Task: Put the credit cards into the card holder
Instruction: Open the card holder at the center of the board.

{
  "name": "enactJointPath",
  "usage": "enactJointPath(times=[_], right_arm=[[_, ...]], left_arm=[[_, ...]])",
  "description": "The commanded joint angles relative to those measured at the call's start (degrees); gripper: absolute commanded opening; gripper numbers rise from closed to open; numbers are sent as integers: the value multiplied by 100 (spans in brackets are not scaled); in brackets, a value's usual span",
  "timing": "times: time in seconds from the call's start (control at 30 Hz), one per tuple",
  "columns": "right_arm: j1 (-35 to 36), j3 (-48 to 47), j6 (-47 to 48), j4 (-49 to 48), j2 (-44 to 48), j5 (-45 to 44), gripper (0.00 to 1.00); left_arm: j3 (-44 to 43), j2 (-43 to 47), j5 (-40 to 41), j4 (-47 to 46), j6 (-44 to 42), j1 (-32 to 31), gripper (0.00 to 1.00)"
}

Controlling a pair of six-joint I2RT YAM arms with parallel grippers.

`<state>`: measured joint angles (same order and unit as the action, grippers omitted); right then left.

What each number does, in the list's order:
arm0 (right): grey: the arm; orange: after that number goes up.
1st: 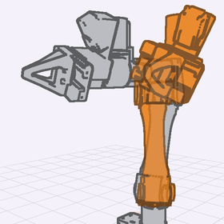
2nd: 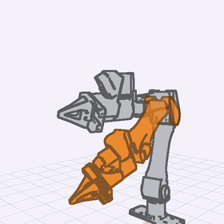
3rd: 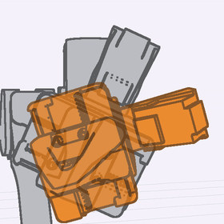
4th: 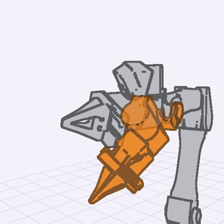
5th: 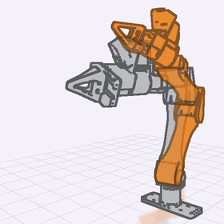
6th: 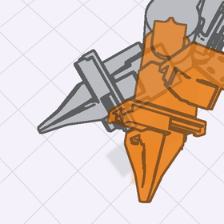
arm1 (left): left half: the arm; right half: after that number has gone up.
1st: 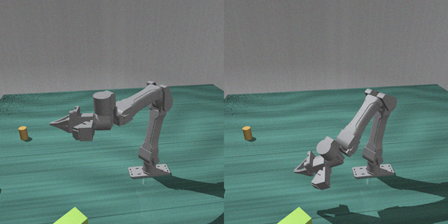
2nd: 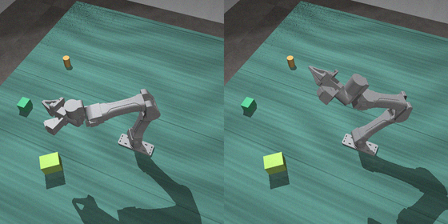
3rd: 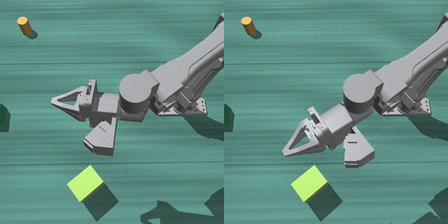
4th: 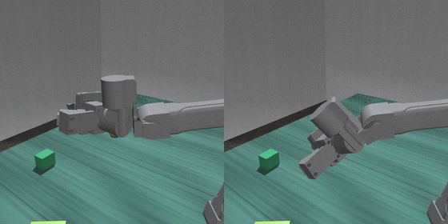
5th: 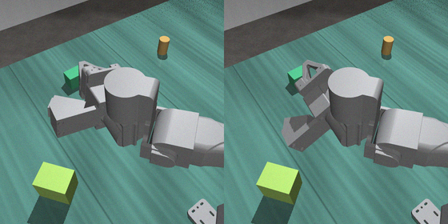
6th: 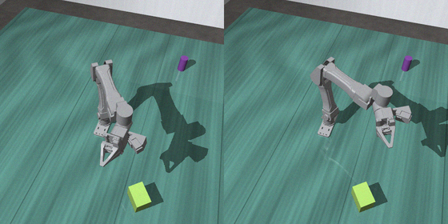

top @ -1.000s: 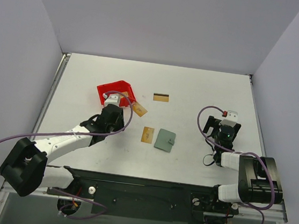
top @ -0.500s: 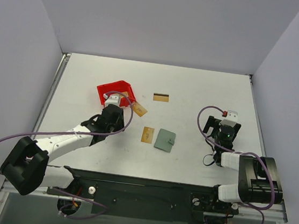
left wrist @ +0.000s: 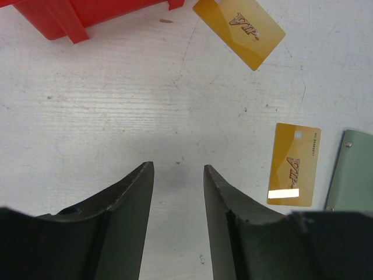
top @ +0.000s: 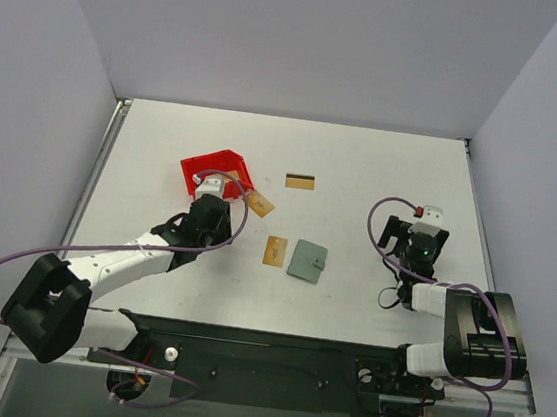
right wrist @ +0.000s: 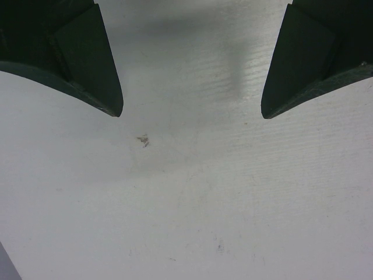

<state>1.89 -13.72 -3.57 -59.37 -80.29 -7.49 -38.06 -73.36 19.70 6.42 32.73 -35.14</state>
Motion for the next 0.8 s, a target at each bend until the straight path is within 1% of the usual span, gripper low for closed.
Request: enactJointPath(times=[0.0, 0.77], right_arm=[[-22, -35, -65, -268, 31, 45, 100], [-22, -35, -73, -268, 22, 45, 100]], left_arm=[[-175, -20, 34, -184, -12, 59, 50], [-157, -82, -19, -299, -12, 59, 50]])
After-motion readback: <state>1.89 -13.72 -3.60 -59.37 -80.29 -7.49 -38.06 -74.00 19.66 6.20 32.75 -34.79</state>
